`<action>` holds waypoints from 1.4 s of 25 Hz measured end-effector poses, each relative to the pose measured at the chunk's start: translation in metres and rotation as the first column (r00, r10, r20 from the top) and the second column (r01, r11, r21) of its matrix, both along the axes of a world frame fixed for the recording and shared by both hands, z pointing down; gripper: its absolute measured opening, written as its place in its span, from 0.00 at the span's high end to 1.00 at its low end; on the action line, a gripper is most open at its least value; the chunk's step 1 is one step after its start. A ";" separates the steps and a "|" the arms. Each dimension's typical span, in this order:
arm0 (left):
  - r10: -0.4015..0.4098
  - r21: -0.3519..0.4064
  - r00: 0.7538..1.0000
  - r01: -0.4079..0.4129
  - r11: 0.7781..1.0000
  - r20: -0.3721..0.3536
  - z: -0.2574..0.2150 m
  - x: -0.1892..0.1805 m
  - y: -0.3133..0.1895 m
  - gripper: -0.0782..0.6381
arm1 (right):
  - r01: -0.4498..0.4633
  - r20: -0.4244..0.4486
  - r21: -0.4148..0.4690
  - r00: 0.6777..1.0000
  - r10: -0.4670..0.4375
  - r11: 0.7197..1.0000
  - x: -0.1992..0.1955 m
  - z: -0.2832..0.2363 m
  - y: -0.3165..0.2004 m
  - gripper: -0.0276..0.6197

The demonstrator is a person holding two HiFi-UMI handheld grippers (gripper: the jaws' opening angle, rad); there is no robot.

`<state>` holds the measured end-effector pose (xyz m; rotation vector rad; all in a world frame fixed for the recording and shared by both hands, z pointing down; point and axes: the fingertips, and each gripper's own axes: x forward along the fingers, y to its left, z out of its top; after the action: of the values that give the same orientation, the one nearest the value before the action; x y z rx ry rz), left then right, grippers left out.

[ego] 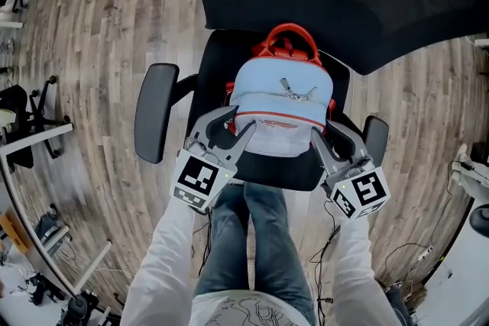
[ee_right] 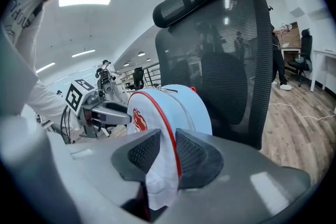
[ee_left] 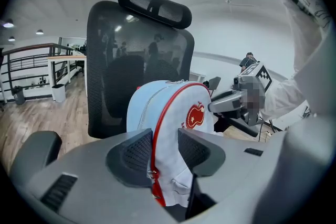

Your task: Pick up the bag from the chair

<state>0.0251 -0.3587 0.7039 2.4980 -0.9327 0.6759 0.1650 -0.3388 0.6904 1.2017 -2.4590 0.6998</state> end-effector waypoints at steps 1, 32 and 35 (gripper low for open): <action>-0.006 0.008 1.000 0.006 1.000 -0.006 -0.006 -0.001 0.000 0.67 | 0.002 0.006 0.007 1.000 -0.002 1.000 -0.001 -0.006 0.000 0.80; -0.014 0.355 0.985 0.076 0.932 -0.175 -0.329 -0.032 0.000 0.67 | -0.018 0.058 0.324 0.998 -0.001 0.946 -0.031 -0.316 0.006 0.81; -0.015 0.373 0.984 0.082 0.924 -0.178 -0.354 -0.035 0.012 0.67 | -0.017 0.067 0.338 0.998 -0.006 0.941 -0.034 -0.339 0.016 0.81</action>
<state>-0.0098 -0.3467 0.3499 2.7985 -1.1457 0.2728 0.1310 -0.3224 0.3513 1.3215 -2.7112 0.3278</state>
